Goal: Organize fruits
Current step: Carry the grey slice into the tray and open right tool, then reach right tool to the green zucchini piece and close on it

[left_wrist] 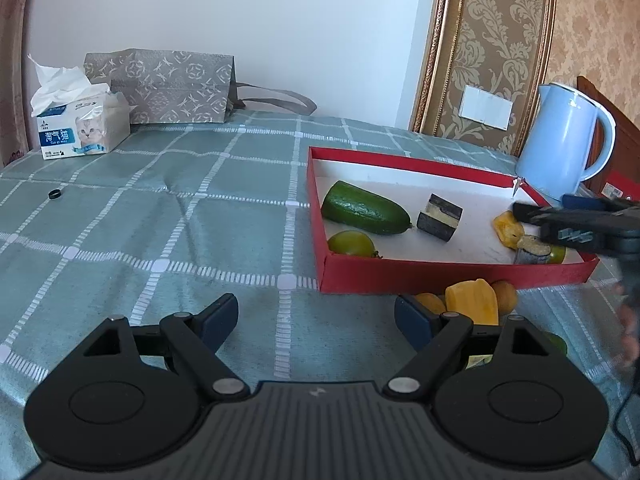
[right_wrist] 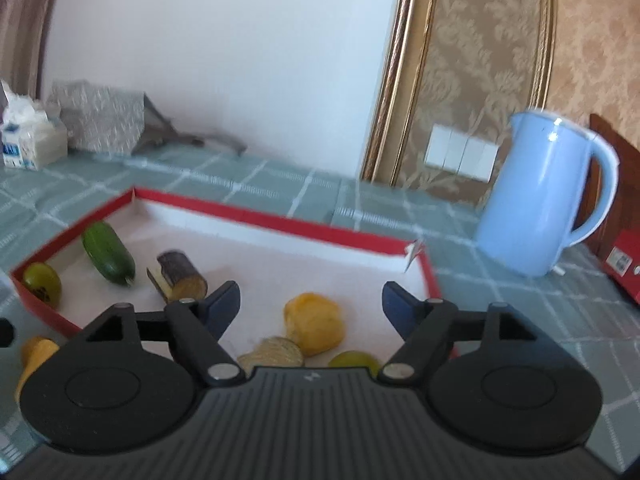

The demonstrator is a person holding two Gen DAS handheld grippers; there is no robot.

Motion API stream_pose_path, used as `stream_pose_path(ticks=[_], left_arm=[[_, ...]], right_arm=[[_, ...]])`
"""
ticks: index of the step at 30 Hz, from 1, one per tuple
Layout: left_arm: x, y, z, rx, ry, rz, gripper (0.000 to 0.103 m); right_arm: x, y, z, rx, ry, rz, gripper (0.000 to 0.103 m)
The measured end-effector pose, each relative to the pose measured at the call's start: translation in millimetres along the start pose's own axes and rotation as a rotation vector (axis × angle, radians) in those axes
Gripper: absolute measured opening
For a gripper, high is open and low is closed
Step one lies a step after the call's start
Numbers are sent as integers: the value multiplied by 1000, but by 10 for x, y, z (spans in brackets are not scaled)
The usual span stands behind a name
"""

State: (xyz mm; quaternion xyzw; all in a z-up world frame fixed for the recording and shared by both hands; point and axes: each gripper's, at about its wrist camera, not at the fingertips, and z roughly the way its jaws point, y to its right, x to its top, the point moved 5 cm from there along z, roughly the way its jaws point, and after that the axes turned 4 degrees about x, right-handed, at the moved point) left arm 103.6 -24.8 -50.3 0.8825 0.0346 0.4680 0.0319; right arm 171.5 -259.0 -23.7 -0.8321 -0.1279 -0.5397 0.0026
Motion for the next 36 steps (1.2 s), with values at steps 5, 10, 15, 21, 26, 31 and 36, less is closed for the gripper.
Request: stream_pose_path(ticks=[5, 10, 15, 21, 26, 31, 36], left_arm=[[-10, 10, -7, -8, -4, 0, 86], [-22, 81, -37, -43, 6, 25, 86], [-43, 181, -85, -74, 21, 55, 86], [-71, 313, -131, -116, 41, 95, 86], [-80, 370, -143, -152, 37, 99, 86], [-80, 378, -155, -169, 43, 88, 86], [-94, 418, -154, -173, 43, 88, 86]], right_arm=[[-49, 194, -365, 45, 41, 53, 76], [-291, 315, -452, 62, 16, 114, 76], [-406, 400, -431, 131, -27, 217, 76], [-467, 309, -460, 144, -48, 199, 87], [-482, 332, -474, 156, -51, 219, 87], [-480, 306, -481, 159, -57, 208, 87], [-484, 282, -535, 155, -46, 191, 87]])
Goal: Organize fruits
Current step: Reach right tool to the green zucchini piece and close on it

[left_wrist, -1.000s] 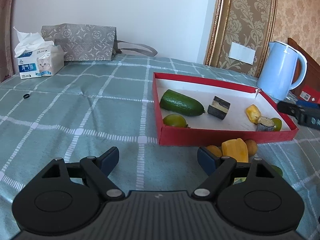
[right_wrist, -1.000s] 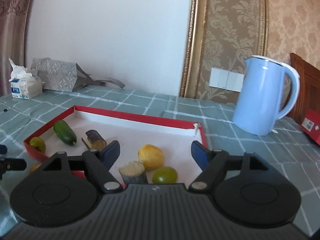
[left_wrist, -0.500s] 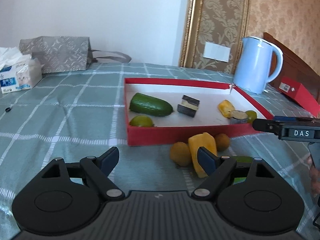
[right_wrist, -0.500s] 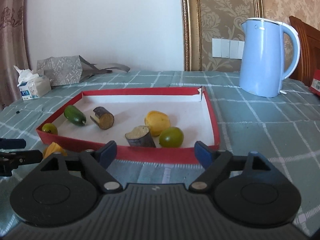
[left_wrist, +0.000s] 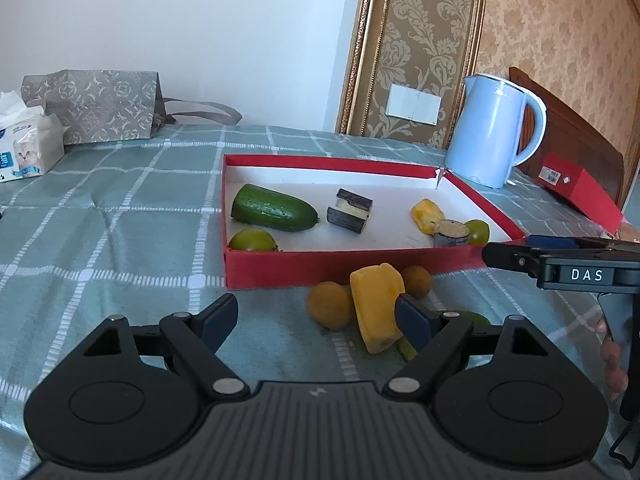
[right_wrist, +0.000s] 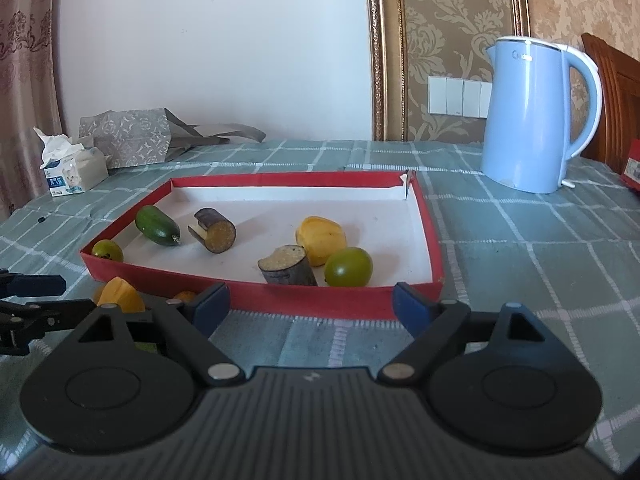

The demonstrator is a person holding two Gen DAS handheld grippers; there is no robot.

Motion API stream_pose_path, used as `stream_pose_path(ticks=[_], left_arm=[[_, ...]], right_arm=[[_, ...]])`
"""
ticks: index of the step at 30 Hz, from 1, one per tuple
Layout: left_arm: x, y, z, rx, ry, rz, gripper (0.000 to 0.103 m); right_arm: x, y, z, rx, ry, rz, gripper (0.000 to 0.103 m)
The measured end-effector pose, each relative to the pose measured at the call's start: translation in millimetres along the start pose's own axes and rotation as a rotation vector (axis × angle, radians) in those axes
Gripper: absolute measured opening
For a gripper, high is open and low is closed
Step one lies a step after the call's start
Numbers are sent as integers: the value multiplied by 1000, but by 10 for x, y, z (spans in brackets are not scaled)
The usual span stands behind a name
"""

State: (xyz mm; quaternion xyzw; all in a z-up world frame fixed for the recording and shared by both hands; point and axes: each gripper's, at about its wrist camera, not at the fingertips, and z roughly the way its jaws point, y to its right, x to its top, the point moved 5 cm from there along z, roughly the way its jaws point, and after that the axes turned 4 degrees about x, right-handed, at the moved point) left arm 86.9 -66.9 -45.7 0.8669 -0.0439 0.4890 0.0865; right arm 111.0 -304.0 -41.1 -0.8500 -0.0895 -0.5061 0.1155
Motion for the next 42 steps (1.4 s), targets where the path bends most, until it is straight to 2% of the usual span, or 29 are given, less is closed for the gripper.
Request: stream_pose_path(ticks=[3, 7, 11, 14, 17, 20, 22, 25, 29, 31, 34, 37, 38, 40, 42], left_arm=[[4, 12, -4, 11, 13, 20, 86], [5, -21, 1, -17, -2, 2, 86], [-16, 118, -16, -44, 9, 69, 86], [-28, 172, 15, -18, 11, 115, 86], [-4, 107, 64, -19, -11, 65, 86], [14, -12, 66, 37, -9, 22, 89], [12, -68, 46, 33, -20, -4, 88], [-19, -83, 21, 31, -29, 21, 87], [-60, -40, -23, 10, -30, 63, 88], [-65, -33, -28, 12, -25, 72, 88], [-73, -47, -26, 5, -29, 61, 88], [-64, -73, -23, 7, -29, 46, 88], [-62, -82, -20, 5, -30, 41, 88], [-60, -92, -8, 4, -36, 33, 87], [-66, -91, 3, 5, -42, 33, 88]], right_arm=[[-12, -7, -31, 17, 3, 3, 87], [-34, -66, -49, 47, -1, -24, 87], [-32, -96, -77, 39, 10, -44, 87], [-32, -83, -87, 30, 11, -40, 89], [-42, -69, -64, 29, -1, -32, 89], [-48, -70, -59, 30, -3, -35, 89], [-47, -81, -69, 40, 1, -37, 90], [-51, -161, -95, 107, -9, -66, 90], [-100, -389, -159, 222, -27, -201, 89], [-130, -516, -181, 238, -17, -300, 90], [-189, -664, -121, 263, -48, -420, 91], [-213, -719, -49, 298, -73, -440, 90], [-217, -720, -36, 308, -76, -436, 89], [-237, -741, 7, 332, -98, -442, 79], [-245, -755, 11, 365, -107, -433, 74]])
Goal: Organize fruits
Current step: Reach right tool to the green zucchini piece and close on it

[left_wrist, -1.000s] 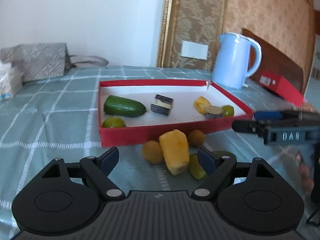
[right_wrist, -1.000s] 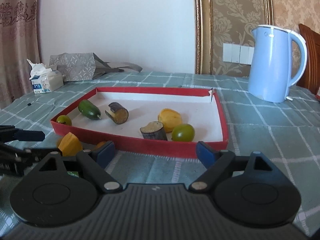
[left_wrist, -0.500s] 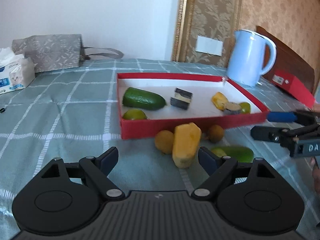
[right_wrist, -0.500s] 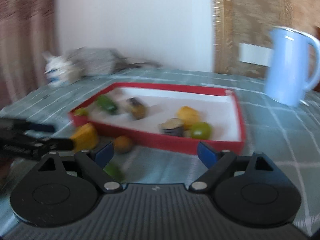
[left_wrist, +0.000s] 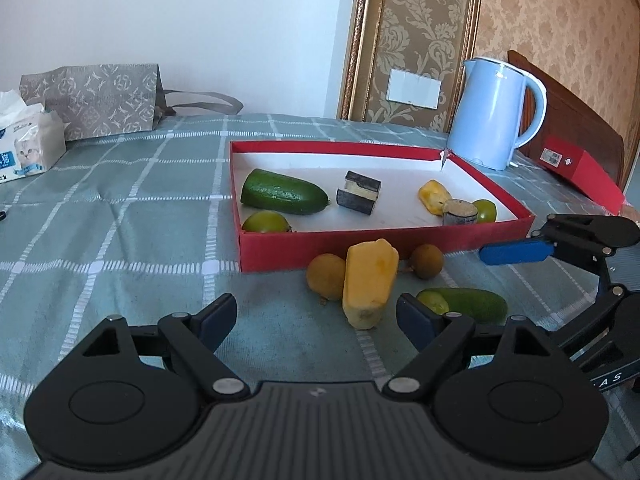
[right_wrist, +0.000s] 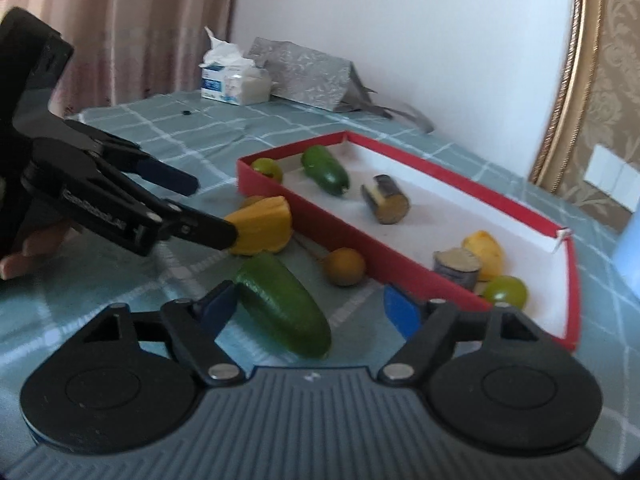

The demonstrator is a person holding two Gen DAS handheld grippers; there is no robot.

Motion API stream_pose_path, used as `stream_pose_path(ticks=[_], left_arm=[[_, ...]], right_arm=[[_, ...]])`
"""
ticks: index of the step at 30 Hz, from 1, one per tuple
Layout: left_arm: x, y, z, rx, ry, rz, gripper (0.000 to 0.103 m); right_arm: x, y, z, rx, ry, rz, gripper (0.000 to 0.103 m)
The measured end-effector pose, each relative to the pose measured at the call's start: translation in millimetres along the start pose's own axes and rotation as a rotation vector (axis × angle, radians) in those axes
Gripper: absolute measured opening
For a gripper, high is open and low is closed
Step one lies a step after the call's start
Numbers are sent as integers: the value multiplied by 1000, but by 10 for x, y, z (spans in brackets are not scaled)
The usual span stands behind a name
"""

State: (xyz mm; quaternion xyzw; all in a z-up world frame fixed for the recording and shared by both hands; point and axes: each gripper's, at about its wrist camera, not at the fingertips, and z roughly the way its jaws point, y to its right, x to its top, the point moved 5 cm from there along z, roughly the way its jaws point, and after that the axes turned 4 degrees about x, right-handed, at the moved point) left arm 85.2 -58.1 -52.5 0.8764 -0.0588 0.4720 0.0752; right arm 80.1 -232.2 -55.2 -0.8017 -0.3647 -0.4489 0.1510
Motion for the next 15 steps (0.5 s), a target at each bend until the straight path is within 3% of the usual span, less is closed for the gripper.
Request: stream_pose_path(ticks=[6, 9, 15], left_arm=[[-8, -4, 19, 12, -10, 2, 88], [-9, -36, 33, 13, -17, -15, 87], [-7, -36, 8, 10, -6, -15, 88]], right_arm=[[-6, -65, 135, 53, -35, -7, 66], [-8, -93, 130, 91, -24, 16, 43], [-26, -129, 81, -9, -18, 24, 36]])
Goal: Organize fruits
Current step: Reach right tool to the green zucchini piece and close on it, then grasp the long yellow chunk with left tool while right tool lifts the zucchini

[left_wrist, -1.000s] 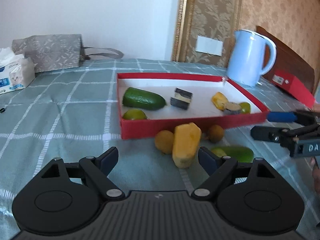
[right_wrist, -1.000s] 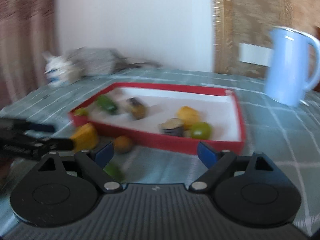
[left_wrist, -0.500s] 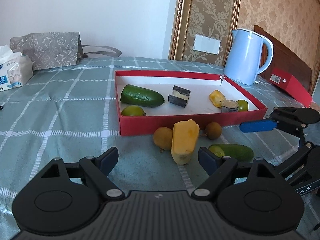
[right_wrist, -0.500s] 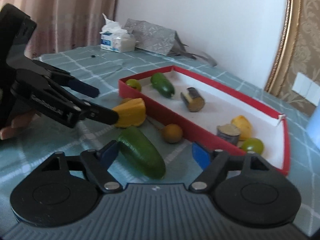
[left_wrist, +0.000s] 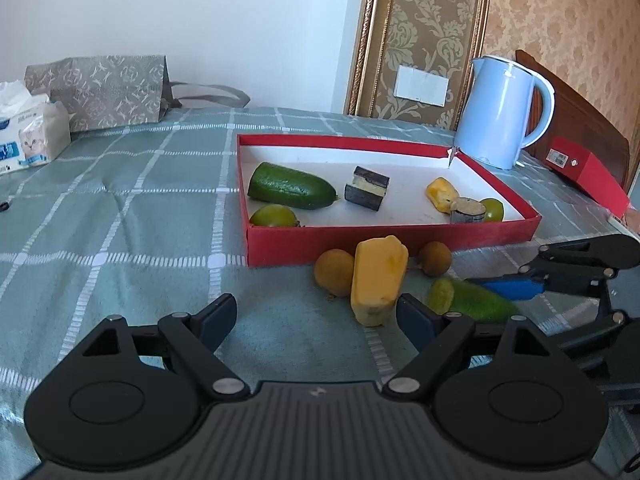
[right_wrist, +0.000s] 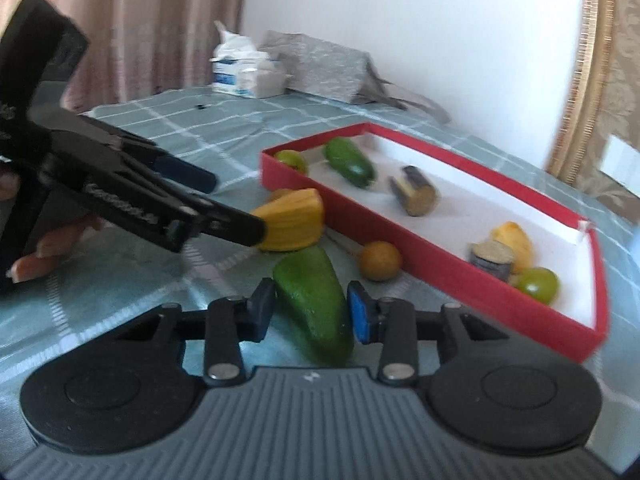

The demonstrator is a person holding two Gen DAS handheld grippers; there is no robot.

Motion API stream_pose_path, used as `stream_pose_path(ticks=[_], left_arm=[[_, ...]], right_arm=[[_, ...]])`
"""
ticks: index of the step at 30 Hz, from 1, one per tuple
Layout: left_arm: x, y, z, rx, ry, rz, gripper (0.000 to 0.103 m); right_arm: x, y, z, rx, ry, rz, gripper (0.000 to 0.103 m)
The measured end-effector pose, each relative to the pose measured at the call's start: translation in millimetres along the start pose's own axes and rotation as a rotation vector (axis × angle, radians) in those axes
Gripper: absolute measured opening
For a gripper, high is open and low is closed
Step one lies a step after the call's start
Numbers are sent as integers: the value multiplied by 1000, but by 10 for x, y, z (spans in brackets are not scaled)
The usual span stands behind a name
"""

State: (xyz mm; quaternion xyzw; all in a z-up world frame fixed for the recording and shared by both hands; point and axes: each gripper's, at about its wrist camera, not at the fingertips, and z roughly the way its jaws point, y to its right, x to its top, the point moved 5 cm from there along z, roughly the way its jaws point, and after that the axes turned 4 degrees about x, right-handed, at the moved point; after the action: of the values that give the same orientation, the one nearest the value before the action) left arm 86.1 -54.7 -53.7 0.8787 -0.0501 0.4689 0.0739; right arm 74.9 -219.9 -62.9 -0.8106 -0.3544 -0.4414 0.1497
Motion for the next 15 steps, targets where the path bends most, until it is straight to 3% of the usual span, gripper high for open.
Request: stream_pose_path(ticks=[4, 10, 15], left_arm=[[15, 81, -64, -40, 36, 21, 88], [-1, 299, -105, -102, 52, 75, 88], [-20, 458, 30, -94, 4, 115, 88]], right_arm=[[-110, 276, -111, -158, -11, 95, 35], [-157, 547, -231, -257, 26, 184, 29], [-140, 530, -230, -302, 36, 149, 29]])
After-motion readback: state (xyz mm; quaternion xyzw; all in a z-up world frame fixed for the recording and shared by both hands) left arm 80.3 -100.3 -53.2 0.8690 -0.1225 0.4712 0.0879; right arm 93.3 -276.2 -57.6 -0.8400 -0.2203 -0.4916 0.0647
